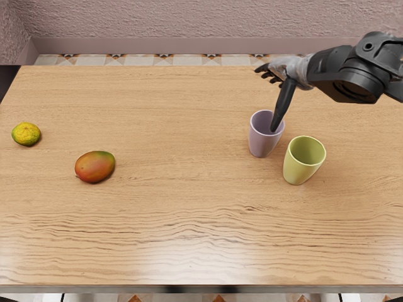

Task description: Pick up cup and place in cup with right hand

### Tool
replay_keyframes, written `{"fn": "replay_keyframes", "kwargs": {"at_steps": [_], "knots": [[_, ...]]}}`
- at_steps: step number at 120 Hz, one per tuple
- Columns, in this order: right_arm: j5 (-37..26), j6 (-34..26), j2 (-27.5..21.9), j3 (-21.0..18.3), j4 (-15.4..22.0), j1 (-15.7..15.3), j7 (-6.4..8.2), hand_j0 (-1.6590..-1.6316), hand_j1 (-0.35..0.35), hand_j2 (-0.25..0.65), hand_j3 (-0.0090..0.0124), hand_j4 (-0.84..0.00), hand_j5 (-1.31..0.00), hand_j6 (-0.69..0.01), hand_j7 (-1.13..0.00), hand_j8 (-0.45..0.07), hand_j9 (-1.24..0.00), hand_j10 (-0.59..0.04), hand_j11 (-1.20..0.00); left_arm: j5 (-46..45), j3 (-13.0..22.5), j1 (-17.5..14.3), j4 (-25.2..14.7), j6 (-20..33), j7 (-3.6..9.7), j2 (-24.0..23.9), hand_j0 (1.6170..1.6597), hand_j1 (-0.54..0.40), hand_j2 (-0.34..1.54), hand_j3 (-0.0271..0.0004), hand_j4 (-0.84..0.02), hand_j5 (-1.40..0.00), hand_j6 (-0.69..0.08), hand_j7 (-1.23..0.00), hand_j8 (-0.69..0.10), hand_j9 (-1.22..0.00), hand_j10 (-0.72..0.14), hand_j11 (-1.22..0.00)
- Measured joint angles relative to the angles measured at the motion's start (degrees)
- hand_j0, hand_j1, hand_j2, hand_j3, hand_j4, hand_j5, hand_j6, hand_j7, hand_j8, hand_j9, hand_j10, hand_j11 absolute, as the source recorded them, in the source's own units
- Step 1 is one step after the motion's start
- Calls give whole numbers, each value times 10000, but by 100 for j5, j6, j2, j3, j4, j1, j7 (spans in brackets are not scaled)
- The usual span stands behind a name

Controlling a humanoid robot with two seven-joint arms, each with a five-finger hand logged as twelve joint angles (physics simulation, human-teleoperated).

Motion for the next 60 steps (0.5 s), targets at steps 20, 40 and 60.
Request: {"fn": "replay_keyframes", "kwargs": {"at_steps": [20,40,60], "knots": [[-103,-782,363,-509,177,8,0,-16581,-3247,-36,0,-230,-274,-241,-271,-233,-273,-225,-272,0,0,1,0,0,0,0,16581,3444,7,0,-38,-50,-38,-50,-38,-50,-38,-50],[-99,-922,476,-856,214,17,0,-16581,-3250,-34,0,-226,-271,-237,-267,-230,-269,-221,-269,0,0,1,0,0,0,0,16581,3444,6,0,-38,-50,-38,-50,-38,-50,-38,-50],[-93,-921,508,-991,221,22,0,-16581,-3252,-33,0,-223,-269,-235,-266,-227,-268,-219,-267,0,0,2,0,-1,0,0,16581,3444,7,0,-38,-50,-38,-50,-38,-50,-38,-50]]}}
